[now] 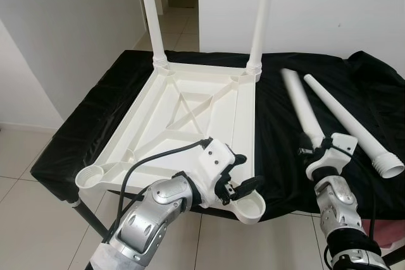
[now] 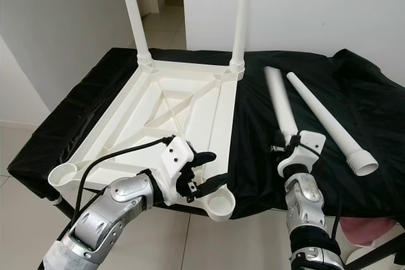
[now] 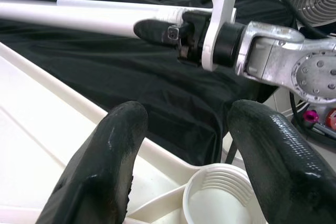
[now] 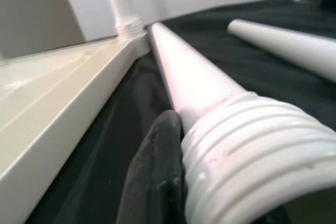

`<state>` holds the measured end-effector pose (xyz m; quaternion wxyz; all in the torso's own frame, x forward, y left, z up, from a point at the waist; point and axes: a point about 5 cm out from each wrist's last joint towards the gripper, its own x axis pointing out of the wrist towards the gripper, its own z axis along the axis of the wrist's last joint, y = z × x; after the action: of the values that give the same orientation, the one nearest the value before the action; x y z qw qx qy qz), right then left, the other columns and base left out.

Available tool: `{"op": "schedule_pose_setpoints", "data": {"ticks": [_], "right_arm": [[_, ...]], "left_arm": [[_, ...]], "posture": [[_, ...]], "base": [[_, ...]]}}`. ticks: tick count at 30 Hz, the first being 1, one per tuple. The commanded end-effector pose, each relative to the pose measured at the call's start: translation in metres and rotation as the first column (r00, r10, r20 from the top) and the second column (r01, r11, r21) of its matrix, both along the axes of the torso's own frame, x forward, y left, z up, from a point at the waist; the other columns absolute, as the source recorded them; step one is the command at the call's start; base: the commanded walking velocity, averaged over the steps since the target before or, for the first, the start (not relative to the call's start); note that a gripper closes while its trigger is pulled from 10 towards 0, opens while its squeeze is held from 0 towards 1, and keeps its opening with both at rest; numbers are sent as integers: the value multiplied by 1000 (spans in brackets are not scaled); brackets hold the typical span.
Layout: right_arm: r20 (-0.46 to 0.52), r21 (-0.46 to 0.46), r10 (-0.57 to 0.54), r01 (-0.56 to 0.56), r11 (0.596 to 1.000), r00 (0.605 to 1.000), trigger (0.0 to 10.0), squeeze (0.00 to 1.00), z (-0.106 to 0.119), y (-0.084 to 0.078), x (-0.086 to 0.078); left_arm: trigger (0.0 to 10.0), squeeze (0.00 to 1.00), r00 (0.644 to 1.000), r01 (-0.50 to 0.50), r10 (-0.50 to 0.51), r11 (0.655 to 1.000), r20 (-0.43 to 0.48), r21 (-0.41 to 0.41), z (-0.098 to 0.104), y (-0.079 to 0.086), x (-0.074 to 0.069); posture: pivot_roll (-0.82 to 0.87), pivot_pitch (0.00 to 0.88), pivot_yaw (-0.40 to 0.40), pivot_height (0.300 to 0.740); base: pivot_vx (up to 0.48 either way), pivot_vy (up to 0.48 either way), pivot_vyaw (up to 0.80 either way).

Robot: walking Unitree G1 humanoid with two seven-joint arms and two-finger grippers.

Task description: Building children table

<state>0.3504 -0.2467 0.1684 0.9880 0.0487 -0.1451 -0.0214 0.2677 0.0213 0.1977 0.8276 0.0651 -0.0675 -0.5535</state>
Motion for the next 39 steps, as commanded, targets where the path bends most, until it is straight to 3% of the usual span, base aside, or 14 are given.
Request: {"op": "schedule_pose_setpoints", "data": {"ticks": [1, 5, 15, 16, 18, 19, 21, 22, 23, 24, 35, 37, 38, 39], "right_arm": [[94, -36, -7, 10, 999, 996, 10000, 0, 22, 0, 0], [182, -49, -41, 50, 998, 982, 10000, 0, 42, -7, -7], [211, -55, -80, 93, 994, 974, 10000, 0, 45, -15, -17], [222, -55, -94, 108, 993, 971, 9451, 0, 45, -15, -19], [229, -54, -104, 119, 991, 968, 9451, 0, 46, -15, -21], [241, -43, -121, 135, 990, 963, 3804, 0, 47, -17, -24], [247, -34, -133, 145, 989, 960, 3804, 0, 48, -18, -25], [257, -38, -167, 183, 982, 952, 0, 0, 51, -22, -30], [259, -35, -212, 228, 973, 943, 8392, 0, 52, -28, -35], [259, -32, -255, 272, 962, 932, 10000, 0, 52, -35, -42], [213, -32, -502, 520, 854, 838, 10000, 0, 36, -70, -88], [196, -32, -551, 567, 823, 811, 10000, 0, 31, -78, -106], [196, -32, -551, 567, 823, 811, 10000, 0, 31, -78, -106], [175, -50, -565, 581, 813, 806, 10000, 0, 28, -82, -121]], "left_arm": [[10000, 0, 999, -45, 45, 999, -11, 13, -4, 1, 2], [10000, 0, 999, -40, 40, 999, -2, 12, -3, -1, 2], [10000, 0, 999, -31, 31, 999, -10, 8, -3, -2, 1], [10000, 0, 999, -32, 32, 999, -9, 9, -3, -2, 2], [10000, 0, 999, -32, 32, 999, -8, 10, -3, -2, 2], [10000, 0, 999, -32, 32, 999, -9, 8, -2, -1, 2], [10000, 0, 999, -31, 31, 999, -10, 8, -2, -1, 2], [10000, 0, 999, -31, 31, 999, -9, 7, -2, -1, 2], [10000, 0, 1000, -28, 28, 1000, -10, 8, -2, -1, 2], [10000, 0, 1000, -23, 23, 1000, -12, 8, -2, 0, 2], [10000, 0, 1000, 8, -8, 1000, -17, 16, -2, -2, 3], [10000, 0, 1000, 16, -16, 1000, -19, 14, -2, -3, 3], [10000, 0, 1000, 16, -16, 1000, -19, 14, -2, -3, 3], [10000, 0, 999, 26, -26, 1000, -24, 12, -3, -5, 2]], "posture": [[6, 141, 43, 740], [2, 142, 42, 740], [-13, 146, 49, 740], [-15, 145, 49, 740], [-15, 145, 49, 740], [-17, 145, 50, 740], [-17, 145, 50, 740], [-20, 145, 50, 740], [-25, 144, 51, 740], [-33, 147, 53, 740], [-81, 154, 70, 740], [-98, 159, 80, 740], [-98, 159, 80, 740], [-107, 163, 84, 740]], "base": [[0, 0, 0], [0, 0, 0], [0, 0, 0], [0, 0, 0], [0, 0, 0], [0, 0, 0], [0, 0, 0], [0, 0, 0], [0, 0, 0], [0, 0, 0], [0, 0, 0], [0, 0, 0], [0, 0, 0], [0, 0, 0]]}}
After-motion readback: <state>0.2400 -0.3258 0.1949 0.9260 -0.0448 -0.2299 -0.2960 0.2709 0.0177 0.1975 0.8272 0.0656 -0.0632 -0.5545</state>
